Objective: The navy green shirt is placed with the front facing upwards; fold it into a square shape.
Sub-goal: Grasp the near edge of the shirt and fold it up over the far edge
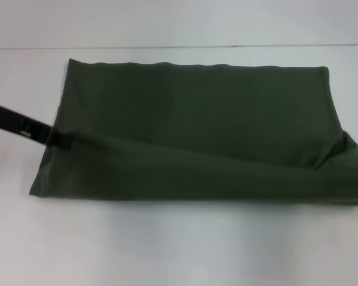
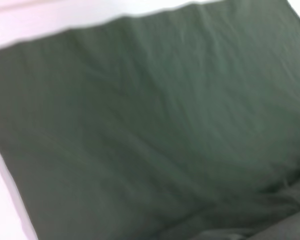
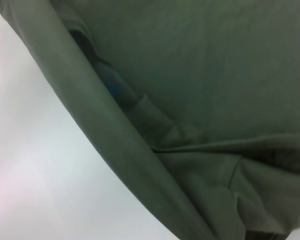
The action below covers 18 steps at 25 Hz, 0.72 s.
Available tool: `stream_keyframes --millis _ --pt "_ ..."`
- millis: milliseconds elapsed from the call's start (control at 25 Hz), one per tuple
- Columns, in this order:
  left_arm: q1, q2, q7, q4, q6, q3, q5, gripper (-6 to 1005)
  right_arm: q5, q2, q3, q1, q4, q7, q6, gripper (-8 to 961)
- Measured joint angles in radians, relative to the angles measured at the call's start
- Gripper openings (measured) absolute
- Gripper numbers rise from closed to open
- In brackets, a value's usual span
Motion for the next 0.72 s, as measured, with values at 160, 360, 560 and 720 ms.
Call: stream_keyframes --millis 160,360,560,720 --pt "-0.016 0.0 -0.001 -0.018 -0.068 0.0 -0.011 25 -0.002 -0.004 0.028 0.026 -0.001 -0.021 0.015 23" --pt "-0.022 -0.008 -0.004 -0.024 -0.162 0.004 -0.014 26 -0.005 -0.009 0.047 0.041 -0.014 -0.032 0.106 23" --pt "-0.024 -0.021 -0.001 -0.033 -0.265 0.014 -0.021 26 0.0 -0.008 0.049 0.054 -0.014 -0.057 0.197 21" --pt "-0.026 -0.025 0.001 -0.052 -0.333 0.033 -0.042 26 0.001 0.001 0.046 0.077 -0.006 -0.083 0.235 24"
